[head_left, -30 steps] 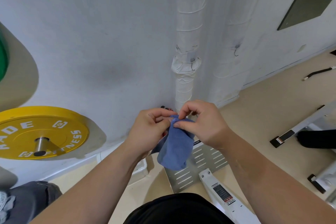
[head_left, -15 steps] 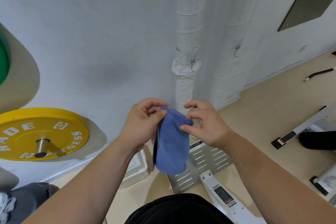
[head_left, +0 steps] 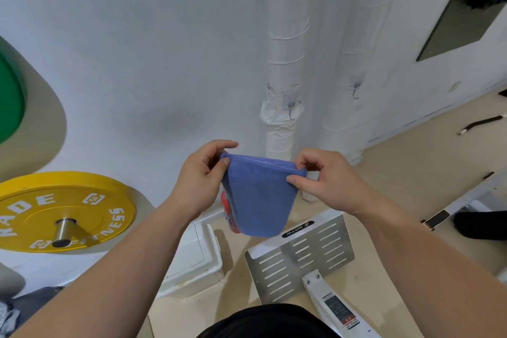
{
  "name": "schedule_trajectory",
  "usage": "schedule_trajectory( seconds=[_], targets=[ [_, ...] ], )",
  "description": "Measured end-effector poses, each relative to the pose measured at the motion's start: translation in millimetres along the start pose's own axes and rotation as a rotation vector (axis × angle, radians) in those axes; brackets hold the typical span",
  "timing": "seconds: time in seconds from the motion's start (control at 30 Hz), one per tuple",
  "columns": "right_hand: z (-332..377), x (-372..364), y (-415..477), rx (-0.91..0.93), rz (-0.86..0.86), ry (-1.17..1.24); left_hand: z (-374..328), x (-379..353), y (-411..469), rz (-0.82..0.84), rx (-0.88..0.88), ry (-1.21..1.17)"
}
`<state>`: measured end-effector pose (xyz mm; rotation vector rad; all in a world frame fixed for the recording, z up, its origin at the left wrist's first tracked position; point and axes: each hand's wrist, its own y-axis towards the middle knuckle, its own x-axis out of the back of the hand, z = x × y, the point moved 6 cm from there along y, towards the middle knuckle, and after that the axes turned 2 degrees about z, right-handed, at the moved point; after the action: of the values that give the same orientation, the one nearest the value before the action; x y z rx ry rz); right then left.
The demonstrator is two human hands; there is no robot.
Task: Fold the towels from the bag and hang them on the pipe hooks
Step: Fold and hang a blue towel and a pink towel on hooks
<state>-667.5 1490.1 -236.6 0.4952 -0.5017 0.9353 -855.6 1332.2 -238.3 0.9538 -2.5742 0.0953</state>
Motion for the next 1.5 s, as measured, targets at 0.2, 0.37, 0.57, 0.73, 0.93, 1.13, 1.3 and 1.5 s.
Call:
schedule_trajectory(
  seconds=[0.2, 0.37, 0.57, 0.73, 0.93, 1.13, 1.3, 1.5],
  targets=[
    [7, -3, -1, -0.009, 0.046, 0.079, 0, 1, -1, -0.028, -0.001, -0.032],
    [-1, 8, 0, -0.141, -0.172, 0.383, 0, 1, 1, -0.048, 0.014, -0.135],
    [6, 5, -1, -0.16, -0.267, 0.619, -12, -8, 0, 0.182, 0.024, -0.197],
    [19, 7, 2, -0.105, -0.206, 0.536, -16, -22, -2, 0.634, 0.146, -0.258],
    [27, 2, 5, -0.069, -0.096, 0.566, -44, -46, 6, 0.886, 0.108, -0.171],
    [12, 8, 4, -0.104, -0.139, 0.595, -67, -57, 18, 0.795, -0.003, -0.095],
    [-7, -6, -5, -0.212, -0.036, 0.662, -70, -59, 18, 0.607, -0.06, 0.032],
    [-31, -60, -17, -0.255, 0.308, 0.521, -63, -43, 28, 0.466, -0.035, 0.034]
  ],
)
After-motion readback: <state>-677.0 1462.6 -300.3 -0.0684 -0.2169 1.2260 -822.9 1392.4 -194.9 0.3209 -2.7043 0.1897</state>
